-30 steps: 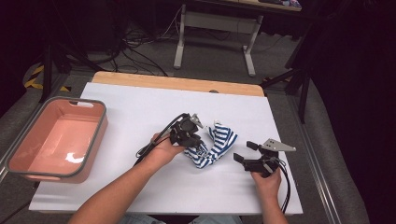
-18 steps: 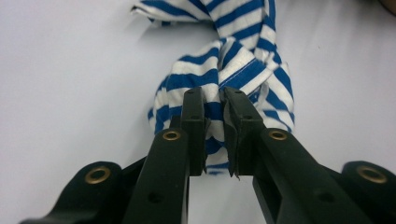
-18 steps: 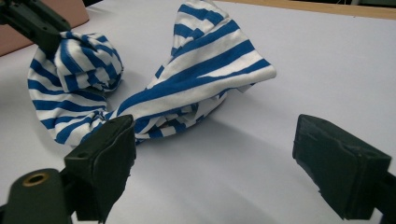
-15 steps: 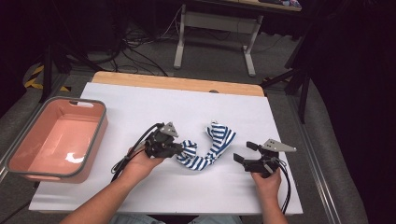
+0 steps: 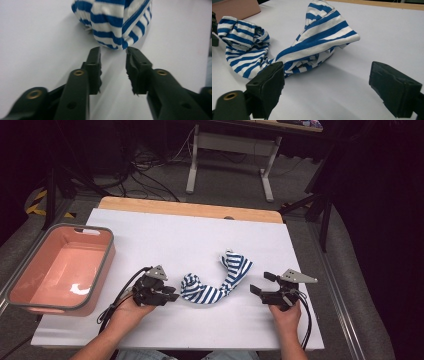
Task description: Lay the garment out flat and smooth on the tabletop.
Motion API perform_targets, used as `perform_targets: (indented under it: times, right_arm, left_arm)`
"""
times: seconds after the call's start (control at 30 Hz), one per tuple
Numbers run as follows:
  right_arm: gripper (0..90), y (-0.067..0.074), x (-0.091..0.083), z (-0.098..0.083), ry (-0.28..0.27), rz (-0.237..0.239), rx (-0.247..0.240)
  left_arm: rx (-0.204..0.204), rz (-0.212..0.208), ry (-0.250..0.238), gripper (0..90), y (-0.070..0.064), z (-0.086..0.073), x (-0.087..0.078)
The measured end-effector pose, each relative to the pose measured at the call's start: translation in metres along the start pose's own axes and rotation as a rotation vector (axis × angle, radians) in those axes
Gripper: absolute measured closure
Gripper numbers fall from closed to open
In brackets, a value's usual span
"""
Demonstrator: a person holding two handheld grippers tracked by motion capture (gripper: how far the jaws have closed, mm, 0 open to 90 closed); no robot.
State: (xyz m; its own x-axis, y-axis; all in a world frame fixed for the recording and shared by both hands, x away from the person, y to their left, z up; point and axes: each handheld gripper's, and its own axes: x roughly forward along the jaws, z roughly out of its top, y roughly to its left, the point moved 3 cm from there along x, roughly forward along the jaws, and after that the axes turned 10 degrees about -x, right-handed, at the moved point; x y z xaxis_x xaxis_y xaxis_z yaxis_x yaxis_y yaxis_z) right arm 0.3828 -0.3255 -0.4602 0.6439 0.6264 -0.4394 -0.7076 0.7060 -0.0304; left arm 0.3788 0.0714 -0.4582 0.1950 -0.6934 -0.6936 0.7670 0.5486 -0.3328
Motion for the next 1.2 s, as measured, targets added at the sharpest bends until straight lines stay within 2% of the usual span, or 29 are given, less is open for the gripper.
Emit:
perform_targets:
  times: [0.03, 0.1, 0.13, 0.17, 0.23, 0.27, 0.3, 0.47, 0.57, 0.7, 0.83, 0.87, 0.93, 1.07, 1.1, 1.13, 1.17, 1.2]
  right_arm:
    - [13.4, 0.0, 0.0, 0.0, 0.0, 0.0, 0.0]
    - [13.3, 0.0, 0.0, 0.0, -0.001, 0.0, 0.0]
    - [13.3, 0.0, 0.0, 0.0, -0.002, 0.001, -0.003]
    - [13.3, 0.0, 0.0, 0.0, -0.002, 0.001, -0.003]
    - [13.2, 0.0, 0.0, 0.0, -0.002, 0.002, -0.002]
    - [13.2, 0.0, 0.0, 0.0, -0.002, 0.002, -0.002]
    - [13.2, 0.0, 0.0, 0.0, 0.0, 0.004, 0.002]
    - [13.0, 0.0, 0.0, 0.0, 0.0, 0.013, 0.001]
    - [13.0, 0.0, 0.0, 0.0, -0.001, 0.015, 0.002]
    - [13.0, 0.0, 0.001, 0.0, -0.003, 0.025, 0.001]
    - [13.0, 0.0, 0.001, 0.0, -0.006, 0.028, 0.003]
    - [13.0, 0.0, 0.001, 0.0, -0.007, 0.029, 0.004]
    - [13.0, 0.0, 0.001, 0.0, -0.007, 0.029, 0.004]
    - [13.4, 0.0, 0.002, 0.0, -0.008, 0.049, 0.011]
    - [13.4, 0.0, 0.002, 0.0, -0.008, 0.049, 0.011]
    - [13.5, 0.0, 0.001, 0.0, -0.009, 0.05, 0.009]
    - [13.5, 0.0, 0.001, 0.0, -0.009, 0.05, 0.009]
    - [13.5, 0.0, 0.001, 0.0, -0.01, 0.051, 0.008]
  left_arm:
    - [-0.003, -0.006, -0.024, 62.2, 0.0, 0.001, -0.004]
    - [-0.007, -0.013, -0.072, 52.0, -0.002, 0.007, -0.01]
    - [-0.004, -0.019, -0.104, 40.9, -0.004, 0.012, -0.014]
    - [0.001, -0.027, -0.12, 40.9, -0.006, 0.016, -0.016]
    - [0.019, -0.044, -0.151, 30.6, -0.011, 0.026, -0.018]
    - [0.032, -0.045, -0.164, 30.6, -0.014, 0.031, -0.018]
    - [0.052, -0.037, -0.171, 23.2, -0.016, 0.037, -0.017]
    - [0.121, -0.038, -0.171, 15.3, -0.03, 0.058, -0.005]
    - [0.143, -0.022, -0.168, 10.1, -0.035, 0.067, 0.007]
    - [0.167, -0.035, -0.13, 9.7, -0.039, 0.075, 0.021]
    - [0.192, -0.027, -0.086, 10.8, -0.039, 0.077, 0.033]
    - [0.193, -0.031, -0.067, 16.2, -0.037, 0.077, 0.036]
    - [0.204, -0.019, -0.043, 19.8, -0.035, 0.076, 0.039]
    - [0.253, 0.025, 0.045, 46.8, -0.034, 0.071, 0.042]
    - [0.267, 0.03, 0.063, 46.8, -0.034, 0.069, 0.042]
    - [0.274, 0.046, 0.075, 62.0, -0.034, 0.067, 0.042]
    - [0.277, 0.056, 0.079, 62.0, -0.033, 0.066, 0.04]
    - [0.276, 0.056, 0.075, 67.3, -0.033, 0.066, 0.037]
